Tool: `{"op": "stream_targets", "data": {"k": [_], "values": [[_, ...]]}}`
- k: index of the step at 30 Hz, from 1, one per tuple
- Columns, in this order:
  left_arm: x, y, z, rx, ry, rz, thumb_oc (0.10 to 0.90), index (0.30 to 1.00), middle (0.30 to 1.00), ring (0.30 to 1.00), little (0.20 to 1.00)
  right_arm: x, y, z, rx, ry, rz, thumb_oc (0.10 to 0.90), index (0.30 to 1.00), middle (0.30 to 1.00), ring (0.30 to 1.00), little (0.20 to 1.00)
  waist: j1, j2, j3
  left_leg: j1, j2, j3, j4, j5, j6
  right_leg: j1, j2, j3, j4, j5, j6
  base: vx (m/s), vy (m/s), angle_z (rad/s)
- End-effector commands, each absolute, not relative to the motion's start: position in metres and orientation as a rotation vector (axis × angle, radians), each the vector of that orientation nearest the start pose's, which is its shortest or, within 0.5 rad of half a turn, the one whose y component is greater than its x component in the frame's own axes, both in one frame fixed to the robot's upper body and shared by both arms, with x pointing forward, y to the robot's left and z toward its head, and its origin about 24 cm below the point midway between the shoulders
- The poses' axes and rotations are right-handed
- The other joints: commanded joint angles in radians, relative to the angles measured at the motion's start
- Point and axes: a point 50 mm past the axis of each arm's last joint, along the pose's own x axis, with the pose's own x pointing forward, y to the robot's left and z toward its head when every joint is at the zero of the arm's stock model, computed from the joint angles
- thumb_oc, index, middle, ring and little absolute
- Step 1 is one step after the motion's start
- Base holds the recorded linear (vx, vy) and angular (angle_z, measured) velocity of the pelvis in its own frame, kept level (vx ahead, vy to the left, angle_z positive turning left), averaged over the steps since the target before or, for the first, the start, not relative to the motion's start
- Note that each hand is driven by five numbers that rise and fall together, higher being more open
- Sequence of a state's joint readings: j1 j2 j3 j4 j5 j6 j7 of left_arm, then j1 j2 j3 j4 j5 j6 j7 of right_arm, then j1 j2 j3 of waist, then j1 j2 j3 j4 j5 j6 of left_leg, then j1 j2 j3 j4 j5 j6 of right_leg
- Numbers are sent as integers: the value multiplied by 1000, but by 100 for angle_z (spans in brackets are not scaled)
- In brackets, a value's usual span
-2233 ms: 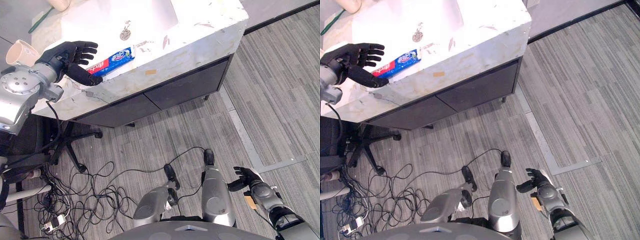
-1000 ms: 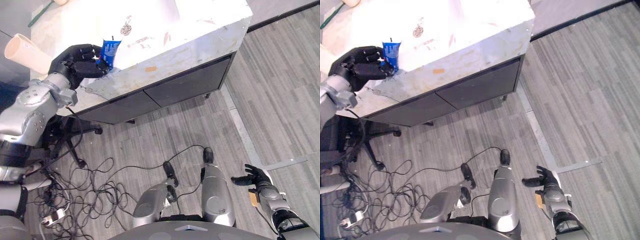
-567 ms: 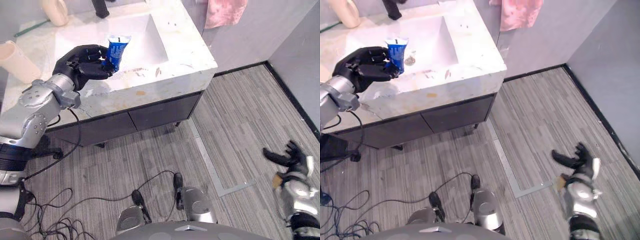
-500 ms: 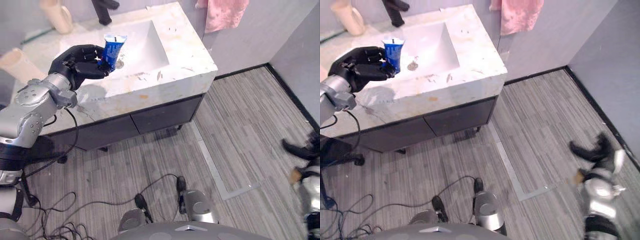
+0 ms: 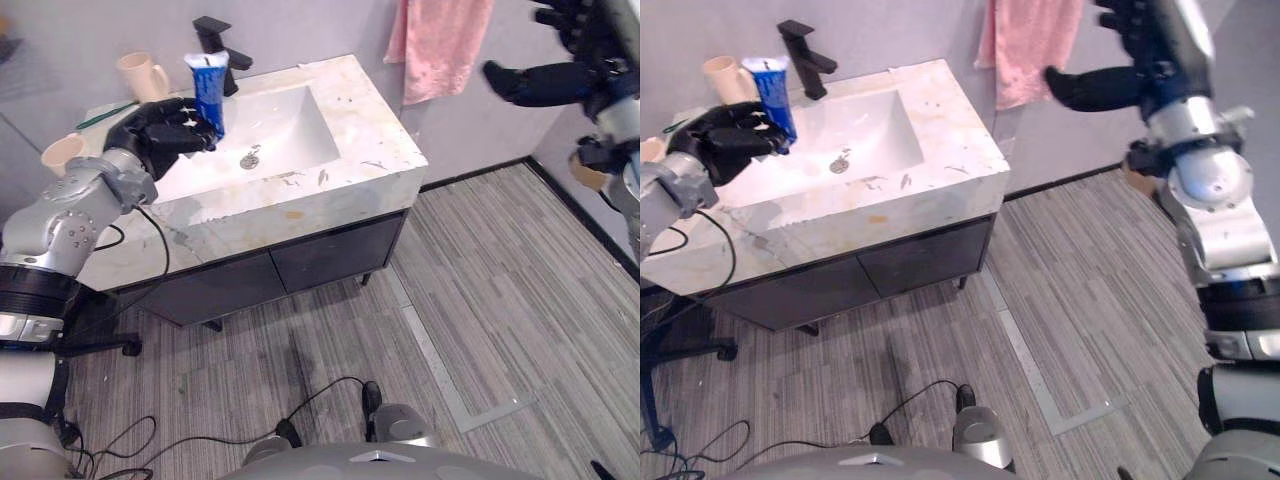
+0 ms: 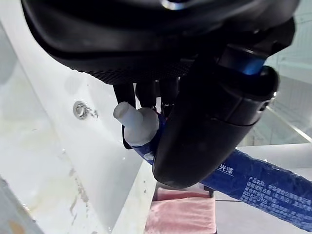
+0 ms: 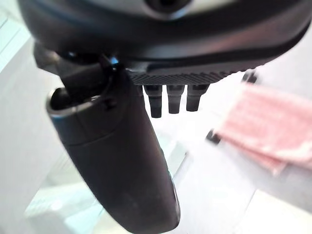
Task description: Organize the bathroom.
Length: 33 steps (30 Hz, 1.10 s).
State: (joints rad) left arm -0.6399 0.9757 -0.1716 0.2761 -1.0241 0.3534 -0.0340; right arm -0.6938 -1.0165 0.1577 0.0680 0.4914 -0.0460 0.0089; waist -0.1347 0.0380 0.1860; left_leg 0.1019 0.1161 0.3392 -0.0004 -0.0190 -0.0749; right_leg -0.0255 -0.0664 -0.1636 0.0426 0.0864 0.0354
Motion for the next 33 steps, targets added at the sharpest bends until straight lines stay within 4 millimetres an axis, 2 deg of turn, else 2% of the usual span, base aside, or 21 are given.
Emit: {"op": "stream_targets", "data": {"k": [1,5,11,14,17,22,26,30,33], "values": [[339,276,298,-113,-326,-127,400,300,300,300,300,320,-235,332,-346,-650,166,800,900,900,900,900,11,-14,-97,11,46,16,68,-10,6,44,-12,6,-75,-117,64,0,0,0],[348,264,293,-142,-312,-165,400,300,300,300,300,340,-208,334,-194,-576,307,800,900,900,900,900,36,-15,-105,15,45,2,61,-2,1,61,-13,-9,-83,-115,62,7,20,14],[353,257,287,-183,-274,-205,400,300,300,300,300,356,-204,339,103,-489,380,800,900,900,900,900,68,-27,-125,11,45,-23,54,9,-6,70,-10,-26,-92,-109,62,3,2,16],[354,254,284,-200,-263,-214,400,300,300,300,300,358,-200,339,185,-454,419,800,900,900,900,900,70,-30,-133,10,46,-27,53,11,-7,71,-8,-28,-92,-109,62,0,0,9],[356,249,280,-228,-247,-242,400,300,300,300,300,359,-191,331,220,-405,472,800,900,900,900,900,71,-34,-142,9,49,-26,53,10,-6,70,-7,-31,-90,-110,62,-13,-2,0],[357,237,275,-292,-212,-302,400,300,300,300,300,361,-177,316,206,-355,537,800,900,900,900,900,67,-34,-150,14,49,-25,52,14,-5,75,-3,-26,-97,-108,60,0,2,-3],[360,224,268,-362,-179,-360,400,300,300,300,300,360,-167,312,167,-373,580,800,900,900,900,900,62,-32,-153,15,47,-26,53,15,-6,77,-1,-21,-99,-107,62,-1,0,-1],[362,204,263,-389,-167,-395,400,300,300,300,300,359,-154,313,53,-419,602,800,900,900,900,900,58,-33,-154,18,47,-24,46,16,-3,75,-2,-17,-99,-105,63,-7,-4,-3],[362,198,255,-387,-166,-388,400,300,300,300,300,354,-140,316,-220,-546,541,800,900,900,900,900,55,-33,-154,19,47,-24,49,13,-1,73,-2,-6,-101,-100,65,-4,-36,-4]]}}
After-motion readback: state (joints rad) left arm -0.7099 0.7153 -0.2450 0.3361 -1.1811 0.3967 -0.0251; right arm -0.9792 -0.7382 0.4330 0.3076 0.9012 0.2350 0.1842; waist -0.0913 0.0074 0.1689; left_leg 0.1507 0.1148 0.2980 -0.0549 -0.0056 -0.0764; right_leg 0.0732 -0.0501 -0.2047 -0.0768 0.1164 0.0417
